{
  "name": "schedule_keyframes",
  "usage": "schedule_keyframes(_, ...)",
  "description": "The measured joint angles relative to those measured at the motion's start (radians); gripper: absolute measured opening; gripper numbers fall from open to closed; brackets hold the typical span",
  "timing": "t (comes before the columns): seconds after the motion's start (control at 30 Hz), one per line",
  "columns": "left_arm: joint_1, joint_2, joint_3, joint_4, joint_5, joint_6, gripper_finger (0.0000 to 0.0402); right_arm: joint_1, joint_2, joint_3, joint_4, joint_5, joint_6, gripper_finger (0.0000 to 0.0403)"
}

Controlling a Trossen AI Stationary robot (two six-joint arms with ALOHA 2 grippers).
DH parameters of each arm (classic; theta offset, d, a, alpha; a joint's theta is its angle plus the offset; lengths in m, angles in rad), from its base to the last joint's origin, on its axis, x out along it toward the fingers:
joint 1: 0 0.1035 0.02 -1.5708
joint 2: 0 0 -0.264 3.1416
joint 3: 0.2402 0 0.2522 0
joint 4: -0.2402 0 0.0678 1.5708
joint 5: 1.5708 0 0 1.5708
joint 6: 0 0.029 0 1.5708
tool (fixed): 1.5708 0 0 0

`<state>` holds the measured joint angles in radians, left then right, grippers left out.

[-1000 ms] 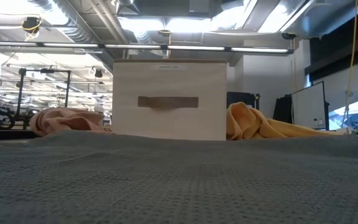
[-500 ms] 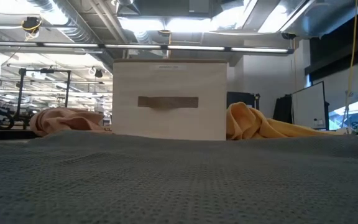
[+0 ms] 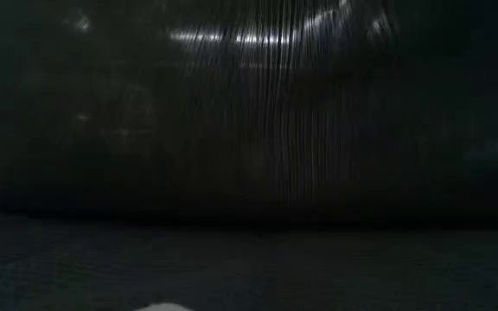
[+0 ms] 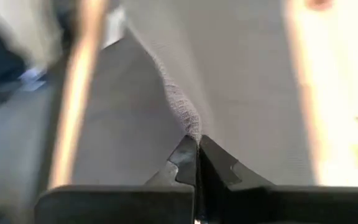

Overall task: Fold towel
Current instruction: Fold the dark gray towel

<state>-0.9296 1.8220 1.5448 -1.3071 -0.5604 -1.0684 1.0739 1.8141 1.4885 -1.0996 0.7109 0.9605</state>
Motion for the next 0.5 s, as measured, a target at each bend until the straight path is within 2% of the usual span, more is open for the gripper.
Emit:
schedule_keyframes(0.1,0.035,-0.061,0.000,-0.075,-0.117,-0.001,0.0006,-0.005,-0.058,-0.016,-0.135,0.135,0.115,0.0007)
schedule_keyframes(0.17,0.067,-0.095,0.000,-0.124,-0.185,0.000,0.0005,-0.023,-0.092,-0.037,-0.225,0.187,0.203,0.0004)
schedule_keyframes(0.33,0.164,-0.144,0.000,-0.222,-0.327,0.006,0.0004,-0.086,-0.188,-0.132,-0.342,0.255,0.335,0.0005)
schedule_keyframes(0.5,0.264,-0.168,0.000,-0.264,-0.452,0.066,0.0002,-0.185,-0.302,-0.266,-0.342,0.267,0.327,0.0004)
